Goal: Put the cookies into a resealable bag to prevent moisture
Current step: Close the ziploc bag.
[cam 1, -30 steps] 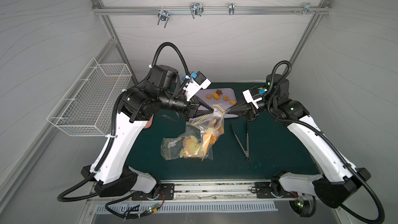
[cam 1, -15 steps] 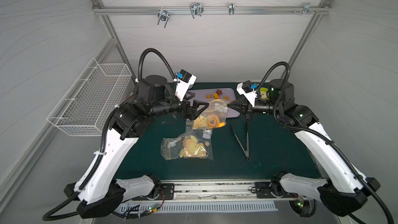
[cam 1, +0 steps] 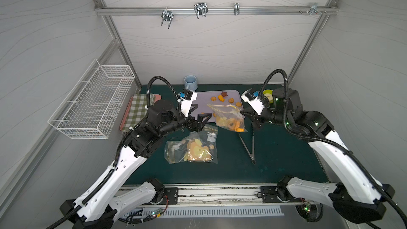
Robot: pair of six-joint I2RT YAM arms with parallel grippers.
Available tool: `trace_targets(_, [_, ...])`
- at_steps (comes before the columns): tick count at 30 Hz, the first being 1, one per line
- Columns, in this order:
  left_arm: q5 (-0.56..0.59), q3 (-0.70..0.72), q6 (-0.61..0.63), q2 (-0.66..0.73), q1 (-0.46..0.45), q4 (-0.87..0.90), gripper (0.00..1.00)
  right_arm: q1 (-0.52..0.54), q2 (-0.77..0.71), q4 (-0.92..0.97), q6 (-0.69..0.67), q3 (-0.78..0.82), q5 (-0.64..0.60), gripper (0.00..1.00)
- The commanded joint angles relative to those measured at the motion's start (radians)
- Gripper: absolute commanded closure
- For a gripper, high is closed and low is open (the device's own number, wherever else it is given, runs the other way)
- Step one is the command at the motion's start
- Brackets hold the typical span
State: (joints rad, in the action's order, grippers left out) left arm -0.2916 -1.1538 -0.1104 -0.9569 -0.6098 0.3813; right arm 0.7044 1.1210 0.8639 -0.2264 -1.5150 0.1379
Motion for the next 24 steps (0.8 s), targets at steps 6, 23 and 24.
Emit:
trace_targets(6, [-0.146, 0.362, -0.107, 0.130, -0.003, -0.539, 0.13, 0.005, -0.119, 0.146, -0.014, -0.025, 0.001, 1.00])
trace_targets(23, [-0.523, 0.356, -0.077, 0.055, -0.002, -0.754, 0.38, 0.005, -0.193, 0.215, -0.107, -0.093, 0.275, 1.00])
trace_targets(24, [-0.529, 0.355, -0.079, 0.056, -0.002, -0.758, 0.42, 0.005, -0.190, 0.220, -0.106, -0.094, 0.273, 1.00])
